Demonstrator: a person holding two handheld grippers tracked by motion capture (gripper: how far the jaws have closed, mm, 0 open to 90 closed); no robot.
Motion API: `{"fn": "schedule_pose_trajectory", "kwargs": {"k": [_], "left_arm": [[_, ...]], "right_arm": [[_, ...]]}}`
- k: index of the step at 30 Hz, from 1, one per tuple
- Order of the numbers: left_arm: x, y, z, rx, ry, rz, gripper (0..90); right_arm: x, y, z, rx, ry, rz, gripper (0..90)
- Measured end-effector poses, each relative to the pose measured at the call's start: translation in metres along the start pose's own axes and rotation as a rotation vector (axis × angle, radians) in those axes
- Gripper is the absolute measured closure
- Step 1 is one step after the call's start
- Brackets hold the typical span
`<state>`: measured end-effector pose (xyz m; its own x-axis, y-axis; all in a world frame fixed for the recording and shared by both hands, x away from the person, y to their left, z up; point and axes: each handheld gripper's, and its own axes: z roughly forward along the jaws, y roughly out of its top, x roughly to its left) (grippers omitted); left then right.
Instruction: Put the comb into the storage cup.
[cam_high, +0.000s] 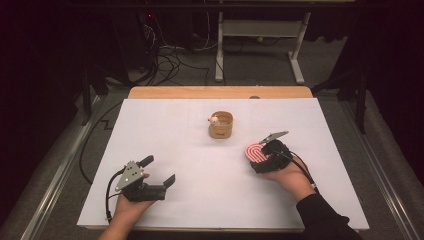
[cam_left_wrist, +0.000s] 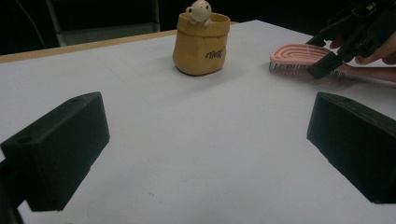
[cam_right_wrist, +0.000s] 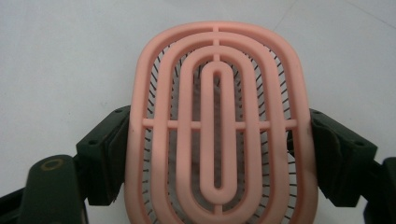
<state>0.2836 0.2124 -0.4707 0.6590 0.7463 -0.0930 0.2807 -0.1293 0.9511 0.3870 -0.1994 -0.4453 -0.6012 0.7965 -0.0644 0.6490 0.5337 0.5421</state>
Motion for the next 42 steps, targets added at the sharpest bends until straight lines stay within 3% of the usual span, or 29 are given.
{"fn": "schedule_pose_trajectory", "kwargs": {"k": [25, 34, 42], "left_arm": [[0.000, 0.000, 0.000, -0.001, 0.000, -0.002, 0.0], [0.000, 0.000, 0.000, -0.001, 0.000, -0.002, 0.0], [0.000, 0.000, 0.000, 0.000, 0.000, -0.002, 0.0]], "right_arm": [[-0.002, -0.003, -0.005, -0.029, 0.006, 0.026, 20.6], [-0.002, -0.003, -0.015, -0.071, 0.010, 0.024, 20.6], [0.000, -0.002, -0.030, -0.140, 0.004, 0.016, 20.6]]}}
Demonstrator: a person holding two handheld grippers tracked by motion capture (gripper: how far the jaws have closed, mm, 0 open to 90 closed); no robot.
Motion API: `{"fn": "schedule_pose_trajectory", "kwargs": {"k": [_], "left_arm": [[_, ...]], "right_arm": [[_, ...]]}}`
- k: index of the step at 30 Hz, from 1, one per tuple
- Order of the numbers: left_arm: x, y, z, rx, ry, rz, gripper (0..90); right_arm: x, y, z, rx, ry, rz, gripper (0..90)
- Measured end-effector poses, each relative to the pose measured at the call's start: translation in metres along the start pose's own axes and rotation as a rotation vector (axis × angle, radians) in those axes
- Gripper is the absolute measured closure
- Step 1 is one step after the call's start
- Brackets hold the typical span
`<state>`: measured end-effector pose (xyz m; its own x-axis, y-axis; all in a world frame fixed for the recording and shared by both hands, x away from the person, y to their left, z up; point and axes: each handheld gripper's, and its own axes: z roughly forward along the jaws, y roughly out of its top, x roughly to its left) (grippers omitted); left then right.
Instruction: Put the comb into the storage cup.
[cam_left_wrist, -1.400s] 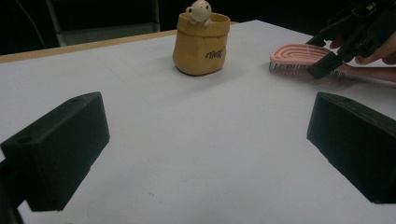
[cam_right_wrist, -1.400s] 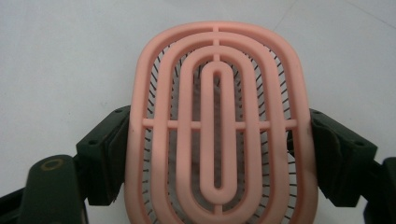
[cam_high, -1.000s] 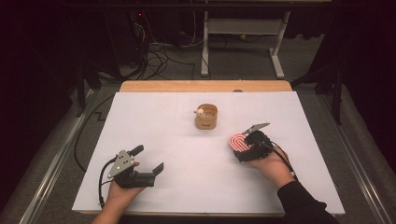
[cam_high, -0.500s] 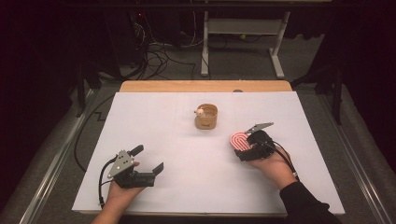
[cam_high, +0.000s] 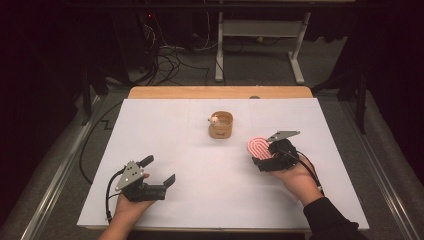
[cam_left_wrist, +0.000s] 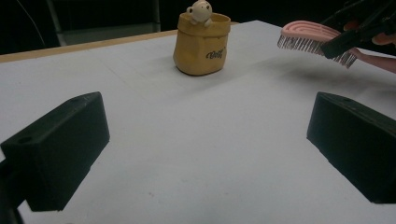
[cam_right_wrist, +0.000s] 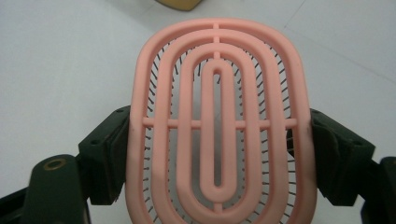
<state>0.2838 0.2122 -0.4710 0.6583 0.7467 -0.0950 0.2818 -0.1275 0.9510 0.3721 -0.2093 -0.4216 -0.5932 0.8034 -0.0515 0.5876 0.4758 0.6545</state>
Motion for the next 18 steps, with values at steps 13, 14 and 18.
{"fn": "schedule_pose_trajectory", "kwargs": {"k": [13, 14, 18], "left_arm": [[0.000, 0.000, 0.000, 0.001, -0.002, -0.005, 0.0], [0.000, 0.000, 0.000, 0.001, -0.002, -0.005, 0.0], [0.000, 0.000, 0.000, -0.002, -0.003, -0.008, 0.0]], "right_arm": [[0.007, -0.006, -0.020, -0.139, -0.034, -0.021, 20.5], [0.007, -0.007, -0.021, -0.153, -0.034, -0.022, 20.5], [0.008, -0.011, -0.025, -0.202, -0.041, -0.009, 20.5]]}}
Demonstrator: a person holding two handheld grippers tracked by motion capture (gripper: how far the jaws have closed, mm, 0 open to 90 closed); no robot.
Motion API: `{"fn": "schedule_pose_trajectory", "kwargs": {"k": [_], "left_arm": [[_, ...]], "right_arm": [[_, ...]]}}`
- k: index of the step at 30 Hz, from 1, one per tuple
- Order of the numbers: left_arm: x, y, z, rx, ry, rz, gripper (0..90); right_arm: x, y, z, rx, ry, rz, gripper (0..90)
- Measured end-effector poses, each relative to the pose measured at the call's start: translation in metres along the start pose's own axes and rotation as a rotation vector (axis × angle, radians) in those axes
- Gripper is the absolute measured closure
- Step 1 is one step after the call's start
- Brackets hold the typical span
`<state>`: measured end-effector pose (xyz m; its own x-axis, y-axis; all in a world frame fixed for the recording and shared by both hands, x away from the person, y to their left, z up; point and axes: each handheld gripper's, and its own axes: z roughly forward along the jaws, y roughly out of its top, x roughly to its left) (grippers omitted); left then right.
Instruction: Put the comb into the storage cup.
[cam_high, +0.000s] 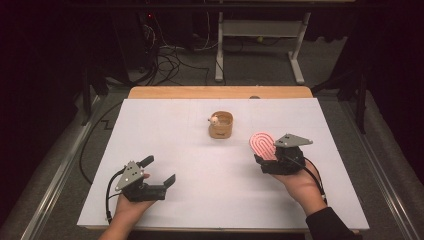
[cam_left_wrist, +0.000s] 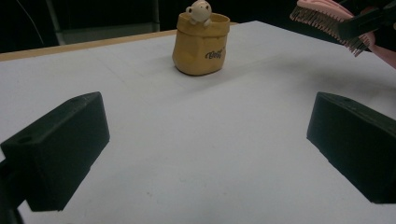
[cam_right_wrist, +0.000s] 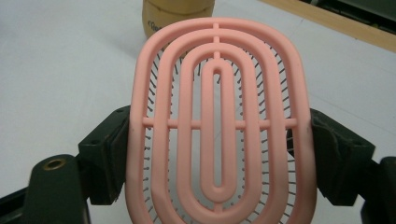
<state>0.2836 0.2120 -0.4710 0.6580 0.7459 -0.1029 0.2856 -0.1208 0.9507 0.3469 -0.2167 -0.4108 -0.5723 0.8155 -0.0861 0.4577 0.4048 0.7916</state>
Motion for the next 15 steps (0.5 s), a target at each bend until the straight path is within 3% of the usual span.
{"fn": "schedule_pose_trajectory", "kwargs": {"k": [15], "left_arm": [[-0.0007, 0.0000, 0.0003, 0.003, -0.005, -0.002, 0.0]], "right_arm": [[0.0049, -0.0108, -0.0092, -0.154, -0.022, 0.037, 20.5]]}}
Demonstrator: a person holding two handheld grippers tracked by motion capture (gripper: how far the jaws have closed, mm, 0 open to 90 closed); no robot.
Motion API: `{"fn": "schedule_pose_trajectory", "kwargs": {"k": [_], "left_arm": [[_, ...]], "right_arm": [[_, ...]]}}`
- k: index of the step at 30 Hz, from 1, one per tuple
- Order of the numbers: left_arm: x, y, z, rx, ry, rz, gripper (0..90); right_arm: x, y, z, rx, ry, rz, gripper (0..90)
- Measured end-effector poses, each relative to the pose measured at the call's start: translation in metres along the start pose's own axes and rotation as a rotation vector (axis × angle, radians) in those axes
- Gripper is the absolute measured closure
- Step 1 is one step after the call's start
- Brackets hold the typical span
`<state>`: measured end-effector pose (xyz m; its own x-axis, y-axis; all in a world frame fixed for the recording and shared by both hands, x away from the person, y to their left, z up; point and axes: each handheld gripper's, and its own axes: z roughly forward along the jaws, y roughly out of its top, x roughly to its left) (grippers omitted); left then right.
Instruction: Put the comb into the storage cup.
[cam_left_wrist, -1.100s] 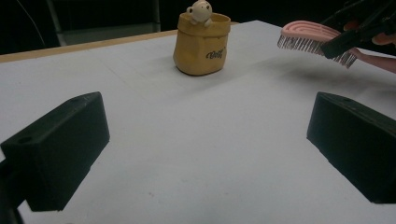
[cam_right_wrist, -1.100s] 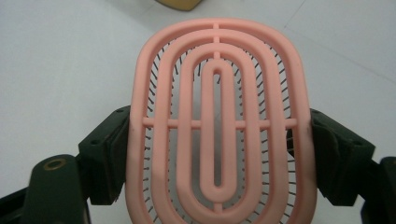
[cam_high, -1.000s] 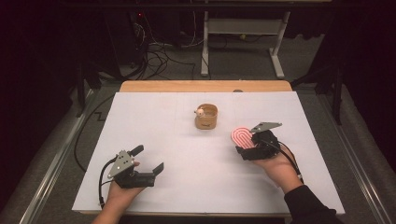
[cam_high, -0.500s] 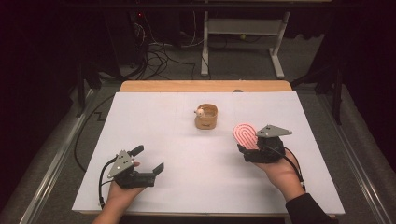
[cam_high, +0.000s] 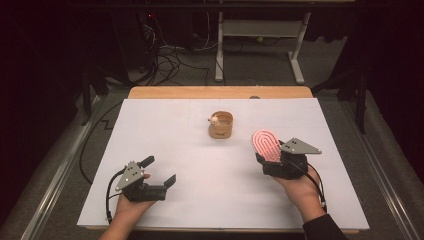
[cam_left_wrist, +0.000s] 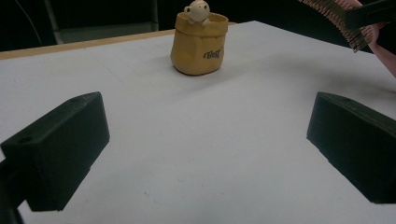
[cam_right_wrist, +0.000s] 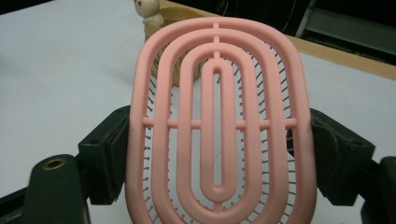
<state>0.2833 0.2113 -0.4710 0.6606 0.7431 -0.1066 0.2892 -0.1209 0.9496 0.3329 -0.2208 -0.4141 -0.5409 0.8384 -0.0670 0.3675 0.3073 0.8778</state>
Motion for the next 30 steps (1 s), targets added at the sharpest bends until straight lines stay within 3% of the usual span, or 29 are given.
{"fn": "schedule_pose_trajectory", "kwargs": {"k": [17, 30], "left_arm": [[0.000, 0.000, 0.000, 0.005, 0.001, -0.003, 0.0], [0.001, -0.001, 0.000, 0.010, 0.005, -0.008, 0.0]], "right_arm": [[0.008, -0.003, -0.005, -0.166, -0.003, 0.037, 20.4], [0.021, 0.001, -0.008, -0.287, 0.022, 0.055, 20.4]]}}
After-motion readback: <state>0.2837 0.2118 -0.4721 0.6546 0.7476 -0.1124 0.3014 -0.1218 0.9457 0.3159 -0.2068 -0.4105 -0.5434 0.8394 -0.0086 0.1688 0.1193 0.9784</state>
